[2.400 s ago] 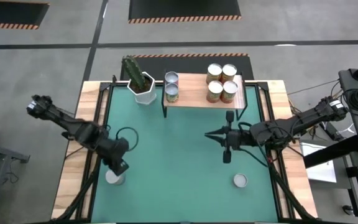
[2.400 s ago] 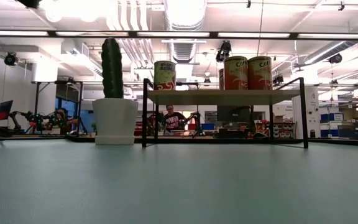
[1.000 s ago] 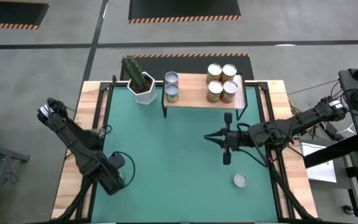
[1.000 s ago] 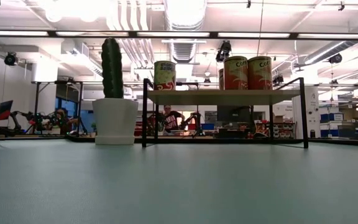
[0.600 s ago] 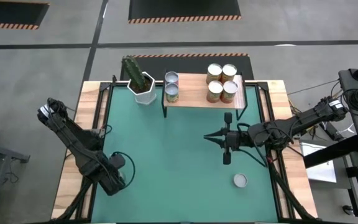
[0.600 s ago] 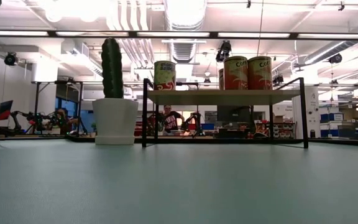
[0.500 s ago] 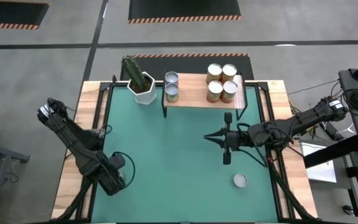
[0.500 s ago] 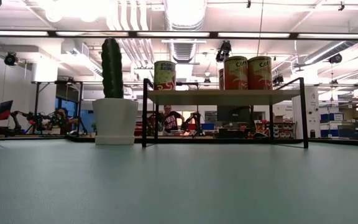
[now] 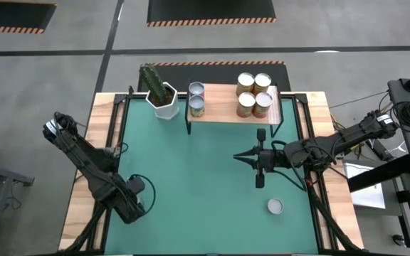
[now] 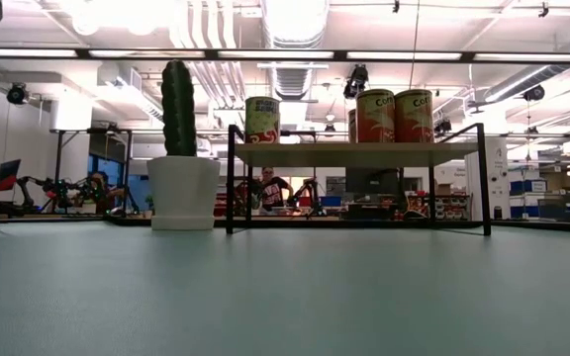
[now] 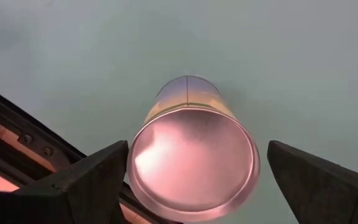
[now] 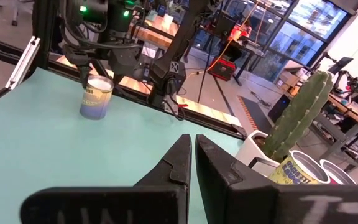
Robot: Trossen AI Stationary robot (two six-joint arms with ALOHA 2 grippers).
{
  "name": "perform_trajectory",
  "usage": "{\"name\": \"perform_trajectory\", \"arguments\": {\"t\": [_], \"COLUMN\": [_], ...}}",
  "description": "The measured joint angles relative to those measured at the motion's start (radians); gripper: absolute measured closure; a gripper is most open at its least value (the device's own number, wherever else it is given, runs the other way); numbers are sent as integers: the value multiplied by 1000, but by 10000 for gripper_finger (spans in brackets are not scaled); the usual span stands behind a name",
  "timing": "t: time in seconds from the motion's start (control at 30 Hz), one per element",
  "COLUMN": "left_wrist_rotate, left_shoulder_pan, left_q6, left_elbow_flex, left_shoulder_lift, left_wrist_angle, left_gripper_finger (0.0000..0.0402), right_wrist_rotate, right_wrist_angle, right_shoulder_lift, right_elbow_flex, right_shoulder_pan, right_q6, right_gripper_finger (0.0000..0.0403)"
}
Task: Pick and place cans onto a shelf
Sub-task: Put the canned peas on the shelf
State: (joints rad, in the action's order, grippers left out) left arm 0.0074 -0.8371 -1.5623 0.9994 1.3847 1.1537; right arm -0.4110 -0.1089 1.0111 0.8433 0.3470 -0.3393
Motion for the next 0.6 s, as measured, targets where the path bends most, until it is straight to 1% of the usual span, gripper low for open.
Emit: {"name": "perform_trajectory", "arguments": {"t": [0.23, 0.4, 0.5, 0.6], "left_wrist_rotate": [2, 34, 37, 38], "left_shoulder_pan": [0, 0, 0, 0], "left_q6": [9, 24, 25, 26], "left_elbow_flex": [-8, -8, -8, -8], "left_shoulder_lift": [16, 31, 33, 32], "left_wrist_angle": [-12, -14, -14, -14], "left_gripper_finger": [43, 72, 92, 100], "right_wrist_rotate": [0, 0, 0, 0], "right_wrist_angle": [0, 0, 0, 0], "right_shoulder_lift": [0, 0, 0, 0], "right_elbow_flex": [0, 0, 0, 0], "right_shoulder_pan": [0, 0, 0, 0], "right_q6": [-1, -1, -1, -1], "right_gripper_finger": [390, 390, 390, 390]}}
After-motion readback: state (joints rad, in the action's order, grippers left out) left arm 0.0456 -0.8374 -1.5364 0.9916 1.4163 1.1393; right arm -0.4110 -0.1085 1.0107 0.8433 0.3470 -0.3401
